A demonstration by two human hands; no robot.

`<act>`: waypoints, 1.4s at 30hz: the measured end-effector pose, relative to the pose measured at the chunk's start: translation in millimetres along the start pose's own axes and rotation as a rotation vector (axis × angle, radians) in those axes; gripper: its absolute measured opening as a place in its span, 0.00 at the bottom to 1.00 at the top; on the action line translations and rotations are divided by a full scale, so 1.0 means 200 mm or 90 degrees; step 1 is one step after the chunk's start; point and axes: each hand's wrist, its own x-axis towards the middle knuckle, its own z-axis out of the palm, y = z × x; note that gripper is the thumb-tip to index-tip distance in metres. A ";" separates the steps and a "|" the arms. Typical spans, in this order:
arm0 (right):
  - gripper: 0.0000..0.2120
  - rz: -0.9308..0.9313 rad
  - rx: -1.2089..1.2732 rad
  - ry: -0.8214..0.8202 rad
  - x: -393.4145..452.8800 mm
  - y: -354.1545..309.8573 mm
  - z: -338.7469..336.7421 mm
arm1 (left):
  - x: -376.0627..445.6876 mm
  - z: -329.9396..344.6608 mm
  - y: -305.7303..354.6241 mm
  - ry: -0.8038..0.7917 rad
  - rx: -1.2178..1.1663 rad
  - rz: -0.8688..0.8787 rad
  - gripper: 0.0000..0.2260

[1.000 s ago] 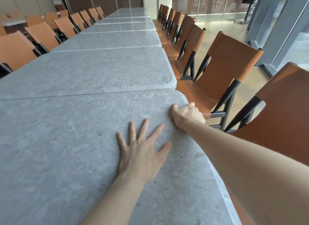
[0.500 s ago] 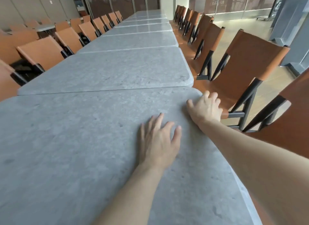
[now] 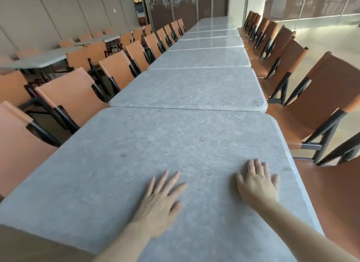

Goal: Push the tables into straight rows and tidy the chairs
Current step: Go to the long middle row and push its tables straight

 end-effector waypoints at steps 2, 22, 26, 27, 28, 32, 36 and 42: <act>0.35 0.037 0.017 -0.020 -0.12 -0.05 0.01 | -0.12 -0.04 -0.18 -0.069 -0.036 -0.129 0.30; 0.41 0.084 -0.068 0.065 -0.18 -0.13 0.04 | 0.35 -0.10 -0.67 -0.029 -0.178 -0.271 0.25; 0.41 0.093 -0.058 0.058 -0.17 -0.14 0.03 | 0.55 -0.13 -0.67 -0.033 -0.201 -0.277 0.24; 0.42 0.095 -0.057 0.060 -0.17 -0.14 0.03 | 0.59 -0.14 -0.66 -0.036 -0.213 -0.280 0.24; 0.42 0.098 -0.060 0.064 -0.17 -0.15 0.03 | 0.64 -0.14 -0.65 -0.042 -0.224 -0.283 0.25; 0.43 0.108 -0.061 0.076 -0.16 -0.16 0.03 | 0.80 -0.12 -0.60 -0.096 -0.198 -0.264 0.25; 0.44 0.112 -0.050 0.072 -0.16 -0.16 0.03 | 0.96 -0.14 -0.63 -0.123 -0.208 -0.277 0.26; 0.50 0.135 -0.025 0.110 -0.13 -0.16 0.04 | 1.01 0.04 -0.64 -0.076 -0.157 -0.317 0.27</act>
